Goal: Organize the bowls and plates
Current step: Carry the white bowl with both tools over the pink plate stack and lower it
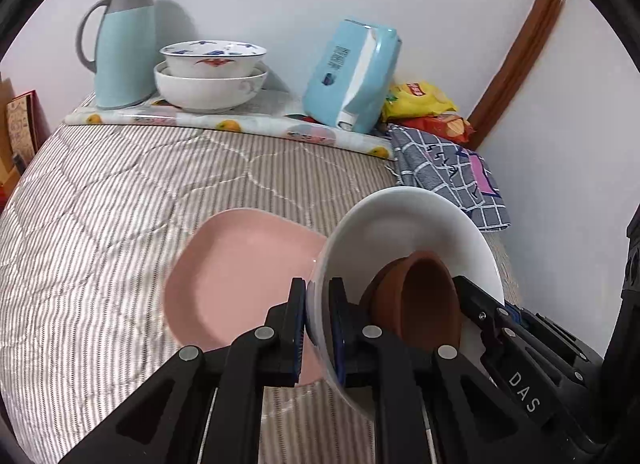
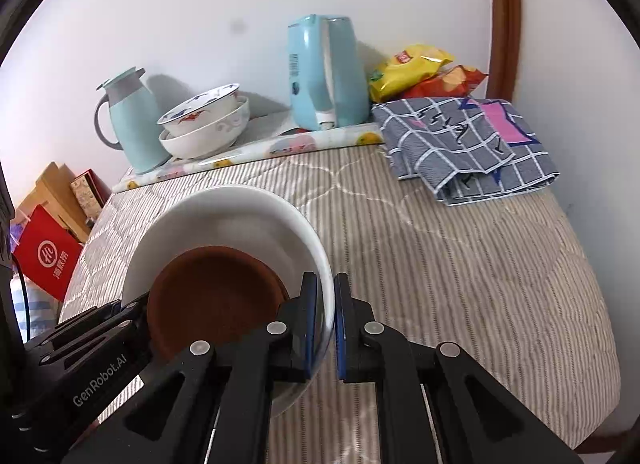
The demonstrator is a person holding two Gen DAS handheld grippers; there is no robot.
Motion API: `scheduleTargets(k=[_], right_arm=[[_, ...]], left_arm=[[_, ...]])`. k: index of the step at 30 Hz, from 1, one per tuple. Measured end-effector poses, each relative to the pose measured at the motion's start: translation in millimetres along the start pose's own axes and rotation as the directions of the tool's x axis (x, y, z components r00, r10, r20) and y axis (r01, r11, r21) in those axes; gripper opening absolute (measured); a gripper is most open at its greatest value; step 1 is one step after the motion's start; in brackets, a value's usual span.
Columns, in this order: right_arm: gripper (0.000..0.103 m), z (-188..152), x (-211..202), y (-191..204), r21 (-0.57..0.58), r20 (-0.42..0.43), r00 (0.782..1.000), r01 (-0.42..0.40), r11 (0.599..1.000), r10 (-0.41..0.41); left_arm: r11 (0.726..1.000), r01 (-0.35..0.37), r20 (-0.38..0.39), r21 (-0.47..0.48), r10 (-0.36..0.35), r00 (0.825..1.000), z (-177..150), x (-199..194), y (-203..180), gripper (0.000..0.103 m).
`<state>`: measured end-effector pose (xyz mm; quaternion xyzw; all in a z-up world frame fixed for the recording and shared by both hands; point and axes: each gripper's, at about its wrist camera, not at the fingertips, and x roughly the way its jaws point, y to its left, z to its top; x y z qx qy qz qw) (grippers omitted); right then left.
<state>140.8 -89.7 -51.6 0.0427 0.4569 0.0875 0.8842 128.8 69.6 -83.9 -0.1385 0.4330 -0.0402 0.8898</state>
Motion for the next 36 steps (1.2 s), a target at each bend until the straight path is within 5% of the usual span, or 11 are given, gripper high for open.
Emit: scheduleTargets(k=[18, 36], right_arm=[[0.008, 4.2, 22.7, 50.1, -0.057, -0.027, 0.999, -0.045, 0.997, 0.044], [0.008, 10.4, 64.8, 54.3, -0.062, -0.084, 0.995, -0.057, 0.996, 0.051]], left_arm=[[0.998, -0.041, 0.008, -0.051, 0.042, 0.999, 9.4, -5.3, 53.1, 0.012], [0.995, -0.059, -0.042, -0.075, 0.056, 0.998, 16.7, 28.3, 71.5, 0.012]])
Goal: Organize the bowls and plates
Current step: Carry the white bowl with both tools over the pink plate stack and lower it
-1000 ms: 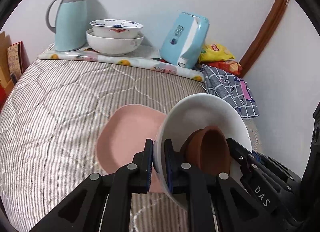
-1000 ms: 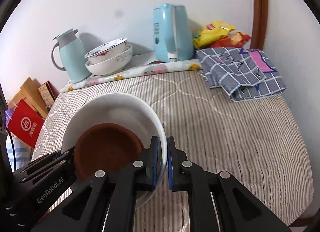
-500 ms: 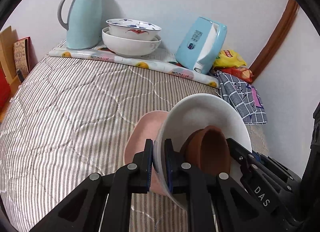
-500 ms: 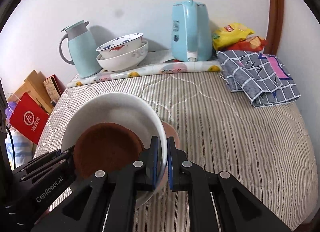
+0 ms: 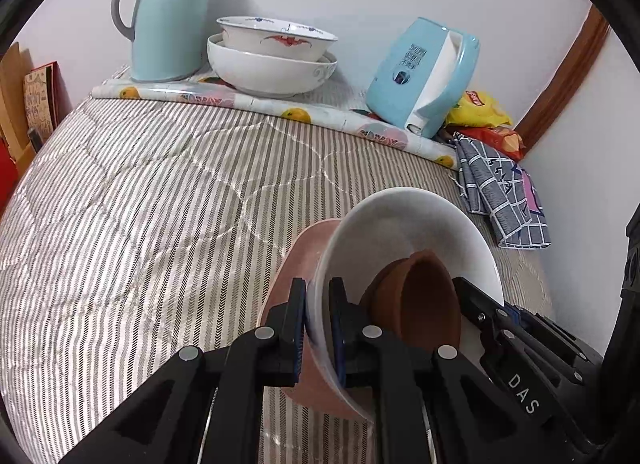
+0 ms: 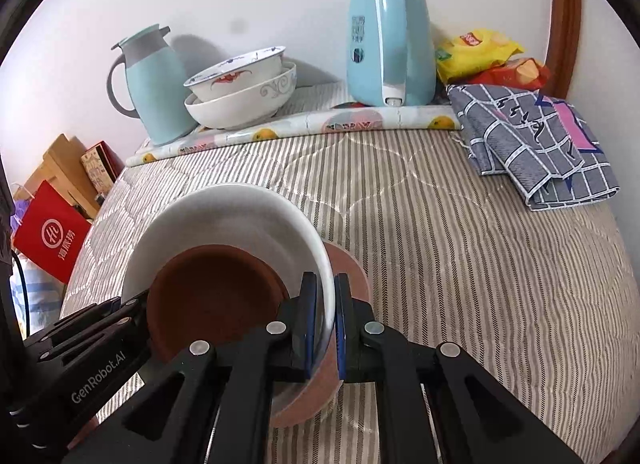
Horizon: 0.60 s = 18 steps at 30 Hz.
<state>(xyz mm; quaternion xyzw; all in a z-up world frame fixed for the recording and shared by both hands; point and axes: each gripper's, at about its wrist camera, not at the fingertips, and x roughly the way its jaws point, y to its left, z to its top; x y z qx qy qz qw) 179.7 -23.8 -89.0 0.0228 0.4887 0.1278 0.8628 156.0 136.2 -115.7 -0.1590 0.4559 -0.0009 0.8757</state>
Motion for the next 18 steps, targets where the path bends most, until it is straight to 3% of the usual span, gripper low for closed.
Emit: scheduleTargets(k=[18], right_arm=[[0.009, 1.1, 30.8, -0.3, -0.017, -0.060, 0.998, -0.004, 1.000, 0.003]], left_arm=[[0.999, 0.032, -0.044, -0.014, -0.032, 0.998, 1.4, 29.0, 11.5, 0.014]])
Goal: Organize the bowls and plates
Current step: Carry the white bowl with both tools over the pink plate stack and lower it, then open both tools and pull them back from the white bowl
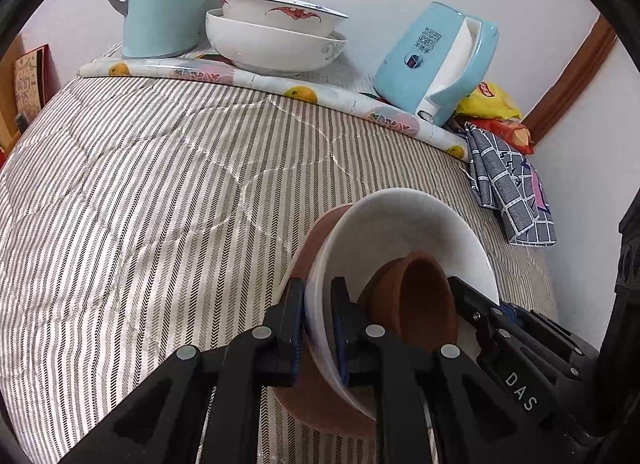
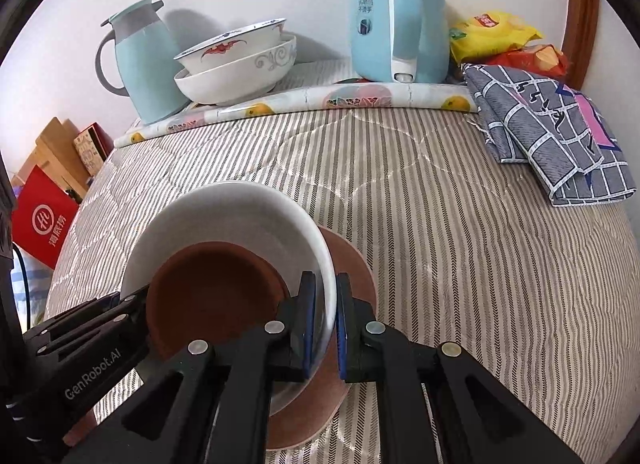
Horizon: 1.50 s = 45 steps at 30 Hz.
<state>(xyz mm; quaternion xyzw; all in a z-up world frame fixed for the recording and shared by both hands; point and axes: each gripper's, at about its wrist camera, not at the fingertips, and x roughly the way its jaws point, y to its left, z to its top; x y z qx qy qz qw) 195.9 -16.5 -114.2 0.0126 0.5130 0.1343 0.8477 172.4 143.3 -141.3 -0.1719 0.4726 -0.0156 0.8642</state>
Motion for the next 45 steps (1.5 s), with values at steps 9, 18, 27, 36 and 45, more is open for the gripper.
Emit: scheduleTargets(k=[9, 18, 27, 36, 45], right_arm=[[0.011, 2.1, 0.5, 0.8, -0.032, -0.024, 1.000, -0.017, 0.999, 0.016], [0.016, 2.2, -12.9, -4.1, -0.027, 0.004, 1.000, -0.002, 1.000, 0.002], [0.026, -8.2, -28.7, -7.1, -0.025, 0.015, 1.000, -0.010, 1.000, 0.010], [0.046, -20.0, -68.0, -15.4, -0.025, 0.082, 0.997, 0.005, 1.000, -0.003], [0.076, -38.4, -127.4, -42.8, -0.008, 0.176, 0.977, 0.124, 0.992, -0.121]], left_arm=[[1.000, 0.021, -0.009, 0.009, -0.021, 1.000, -0.1, -0.3, 2.0, 0.015], [1.000, 0.022, -0.029, 0.001, -0.022, 0.999, -3.4, -6.9, 3.9, 0.020], [0.999, -0.034, 0.026, 0.014, 0.034, 0.999, -8.6, -31.8, 3.1, 0.049], [0.999, -0.049, 0.088, 0.015, 0.047, 0.995, -15.3, -66.2, -0.7, 0.056], [0.995, -0.070, 0.144, 0.072, 0.059, 0.988, -31.7, -102.4, -40.7, 0.066]])
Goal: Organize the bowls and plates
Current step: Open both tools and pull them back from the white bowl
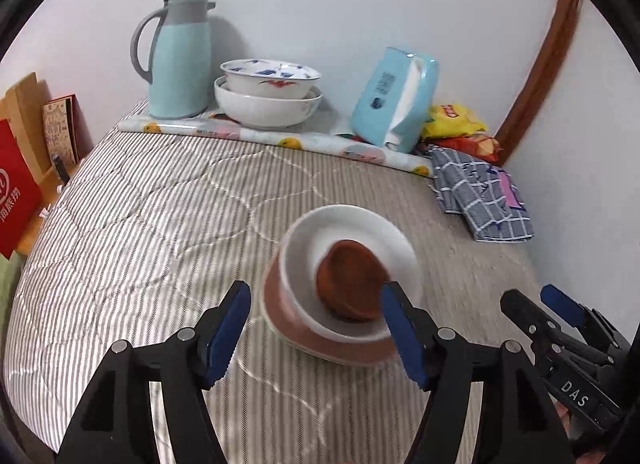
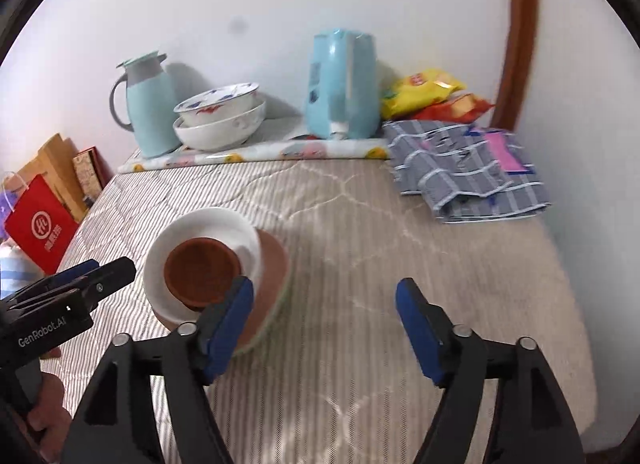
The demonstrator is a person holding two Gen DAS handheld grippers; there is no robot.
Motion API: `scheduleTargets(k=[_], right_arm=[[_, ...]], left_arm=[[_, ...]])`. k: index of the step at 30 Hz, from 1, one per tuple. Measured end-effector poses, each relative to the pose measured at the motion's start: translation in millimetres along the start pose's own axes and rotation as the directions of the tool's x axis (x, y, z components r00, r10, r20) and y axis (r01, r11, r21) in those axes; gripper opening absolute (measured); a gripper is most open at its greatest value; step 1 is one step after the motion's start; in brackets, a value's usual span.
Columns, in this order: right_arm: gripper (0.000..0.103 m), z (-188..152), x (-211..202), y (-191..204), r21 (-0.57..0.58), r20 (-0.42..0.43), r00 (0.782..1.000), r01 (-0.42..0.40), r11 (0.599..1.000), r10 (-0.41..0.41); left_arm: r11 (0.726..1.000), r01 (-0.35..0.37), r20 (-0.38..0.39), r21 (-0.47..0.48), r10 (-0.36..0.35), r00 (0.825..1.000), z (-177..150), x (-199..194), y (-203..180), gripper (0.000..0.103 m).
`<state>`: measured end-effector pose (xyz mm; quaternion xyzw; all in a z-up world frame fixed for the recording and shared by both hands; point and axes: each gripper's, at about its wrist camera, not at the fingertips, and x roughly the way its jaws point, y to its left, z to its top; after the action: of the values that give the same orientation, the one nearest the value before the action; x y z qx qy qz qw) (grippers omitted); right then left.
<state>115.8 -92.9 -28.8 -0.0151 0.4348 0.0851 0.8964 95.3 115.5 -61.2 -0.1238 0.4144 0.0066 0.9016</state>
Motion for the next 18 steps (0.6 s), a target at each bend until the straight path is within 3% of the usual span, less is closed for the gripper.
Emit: scheduleTargets(k=[3, 6, 10, 14, 18], right_arm=[[0.076, -6.6, -16.3, -14.0, 0.016, 0.005, 1.000, 0.016, 1.000, -0.016], [0.076, -15.6, -29.6, -29.7, 0.051, -0.007, 1.000, -0.002, 0.999, 0.002], [0.076, -32.6, -47.1, -47.2, 0.088, 0.005, 1.000, 0.018, 0.996, -0.018], [0.091, -46.9, -67.4, -57.2, 0.103, 0.035, 0.998, 0.051, 0.993, -0.055], [0.097, -58.2, -86.1, -65.3, 0.100, 0.072, 0.995, 0.058, 0.993, -0.066]], left_arm=[[1.000, 0.007, 0.017, 0.013, -0.007, 1.000, -5.8, -14.2, -15.9, 0.069], [1.000, 0.013, 0.035, 0.028, -0.014, 0.999, -13.2, -27.6, -29.4, 0.079], [0.998, -0.008, 0.051, 0.064, 0.004, 0.999, -24.3, -42.1, -47.6, 0.081], [0.996, -0.009, 0.051, 0.086, 0.004, 0.999, -37.1, -55.0, -59.7, 0.085], [0.995, -0.021, 0.056, 0.102, 0.015, 0.998, -48.4, -65.9, -69.1, 0.085]])
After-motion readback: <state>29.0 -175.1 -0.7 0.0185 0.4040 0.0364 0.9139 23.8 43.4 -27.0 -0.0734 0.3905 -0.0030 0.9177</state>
